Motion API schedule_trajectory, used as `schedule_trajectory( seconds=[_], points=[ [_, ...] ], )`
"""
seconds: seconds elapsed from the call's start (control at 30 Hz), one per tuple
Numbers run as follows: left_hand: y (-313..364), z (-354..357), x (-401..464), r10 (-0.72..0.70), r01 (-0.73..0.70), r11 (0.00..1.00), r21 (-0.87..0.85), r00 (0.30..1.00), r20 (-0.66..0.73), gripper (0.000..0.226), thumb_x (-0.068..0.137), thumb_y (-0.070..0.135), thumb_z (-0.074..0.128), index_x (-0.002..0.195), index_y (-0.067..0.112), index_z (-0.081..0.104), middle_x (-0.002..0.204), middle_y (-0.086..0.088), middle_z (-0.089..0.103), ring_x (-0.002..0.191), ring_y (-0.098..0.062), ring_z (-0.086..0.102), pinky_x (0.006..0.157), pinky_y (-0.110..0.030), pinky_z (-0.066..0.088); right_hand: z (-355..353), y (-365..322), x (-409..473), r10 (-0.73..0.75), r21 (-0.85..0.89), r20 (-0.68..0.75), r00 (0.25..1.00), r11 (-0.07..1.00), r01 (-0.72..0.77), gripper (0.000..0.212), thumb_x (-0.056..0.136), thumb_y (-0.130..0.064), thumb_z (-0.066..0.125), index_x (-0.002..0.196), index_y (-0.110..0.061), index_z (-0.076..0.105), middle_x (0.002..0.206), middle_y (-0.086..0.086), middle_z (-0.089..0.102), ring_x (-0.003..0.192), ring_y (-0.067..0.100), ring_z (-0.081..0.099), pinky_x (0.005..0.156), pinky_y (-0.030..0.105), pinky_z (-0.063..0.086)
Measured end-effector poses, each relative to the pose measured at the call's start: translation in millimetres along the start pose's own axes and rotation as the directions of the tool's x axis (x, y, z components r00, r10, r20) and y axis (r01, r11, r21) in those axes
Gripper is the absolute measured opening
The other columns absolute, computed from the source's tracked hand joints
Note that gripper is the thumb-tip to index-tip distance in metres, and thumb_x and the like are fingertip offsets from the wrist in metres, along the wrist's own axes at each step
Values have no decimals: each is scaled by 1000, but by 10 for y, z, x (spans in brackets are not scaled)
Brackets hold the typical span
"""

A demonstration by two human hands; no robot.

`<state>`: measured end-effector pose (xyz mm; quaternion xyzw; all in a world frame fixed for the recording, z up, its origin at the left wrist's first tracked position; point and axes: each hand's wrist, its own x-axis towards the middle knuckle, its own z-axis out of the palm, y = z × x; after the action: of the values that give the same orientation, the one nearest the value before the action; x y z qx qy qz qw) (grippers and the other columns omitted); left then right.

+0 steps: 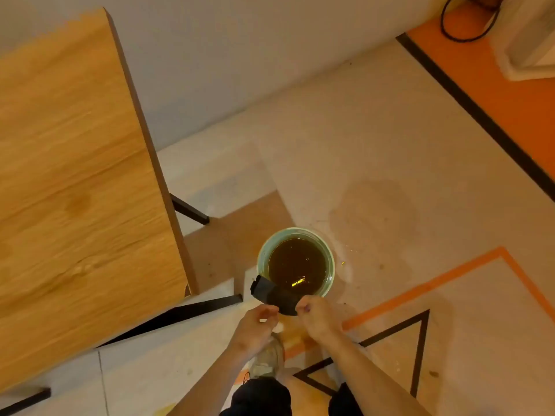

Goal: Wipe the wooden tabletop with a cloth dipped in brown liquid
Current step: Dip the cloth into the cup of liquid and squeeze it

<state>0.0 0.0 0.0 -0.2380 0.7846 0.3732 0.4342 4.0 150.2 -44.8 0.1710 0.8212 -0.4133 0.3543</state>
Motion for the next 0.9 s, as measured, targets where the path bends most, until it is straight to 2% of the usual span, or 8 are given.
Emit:
schedule_trajectory(
  seconds=[0.1, 0.2, 0.33, 0.43, 0.53, 0.7, 0.8, 0.9],
  points=[
    [-80, 45, 275, -13, 13, 1000, 15, 1000, 14, 32, 105, 13, 47, 131, 28, 57, 139, 4, 56, 130, -18, 52, 100, -25, 44, 218, 19, 302, -35, -104, -21, 999, 994, 33, 20, 96, -17, 53, 105, -24, 69, 109, -1, 67, 107, 17, 59, 91, 34, 52],
    [-133, 72, 515, 7, -9, 997, 71, 999, 35, 38, 105, 11, 46, 141, 23, 52, 147, 1, 52, 136, -18, 49, 108, -28, 41, 386, -7, 561, -96, -244, -8, 995, 965, 91, 33, 99, -19, 49, 132, -20, 54, 130, 1, 56, 124, 22, 46, 101, 37, 44],
    [-158, 62, 756, 36, -39, 996, 83, 999, 41, 45, 103, 6, 46, 148, 15, 47, 151, -4, 50, 141, -19, 46, 112, -27, 36, 569, 45, 868, -126, -341, -2, 992, 933, 118, 45, 100, -21, 47, 143, -16, 36, 139, 6, 51, 129, 27, 44, 104, 40, 39],
    [-153, 10, 841, 42, -47, 995, 85, 997, 57, 46, 102, 4, 49, 147, 15, 48, 148, -2, 52, 137, -16, 48, 108, -24, 38, 669, 66, 987, -79, -262, 24, 997, 962, 82, 50, 98, -19, 52, 144, -12, 34, 134, 10, 55, 126, 31, 48, 101, 41, 40],
    [-121, -68, 862, 40, -43, 997, 69, 998, 44, 44, 102, 5, 49, 145, 15, 49, 144, 0, 54, 136, -16, 49, 106, -22, 38, 705, 80, 1004, -33, -193, -11, 999, 981, 30, 38, 95, -8, 51, 133, -11, 47, 121, 11, 63, 118, 31, 54, 95, 42, 46],
    [-86, -135, 617, -28, 28, 1000, 6, 999, -28, 46, 103, 14, 52, 148, 14, 45, 153, -6, 47, 140, -23, 45, 115, -36, 38, 491, -2, 805, 120, 25, 107, 987, 992, -124, 19, 87, -13, 59, 103, -7, 67, 104, 12, 66, 97, 30, 61, 83, 38, 52],
    [-21, -120, 320, -89, 89, 996, 3, 996, -20, 54, 102, 26, 55, 153, 14, 39, 158, -4, 41, 144, -24, 40, 116, -37, 33, 147, -131, 460, 200, 237, 146, 969, 944, -230, 25, 89, -12, 59, 112, -12, 66, 109, 7, 60, 105, 27, 57, 90, 35, 47],
    [122, -110, -56, -136, 140, 985, -98, 989, 54, 48, 101, 43, 55, 141, 17, 54, 148, -4, 52, 135, -23, 47, 116, -39, 37, -293, -292, -57, 108, 410, 183, 977, 895, -176, 6, 90, -10, 57, 90, -11, 63, 88, 10, 57, 90, 25, 55, 75, 33, 43]
  ],
)
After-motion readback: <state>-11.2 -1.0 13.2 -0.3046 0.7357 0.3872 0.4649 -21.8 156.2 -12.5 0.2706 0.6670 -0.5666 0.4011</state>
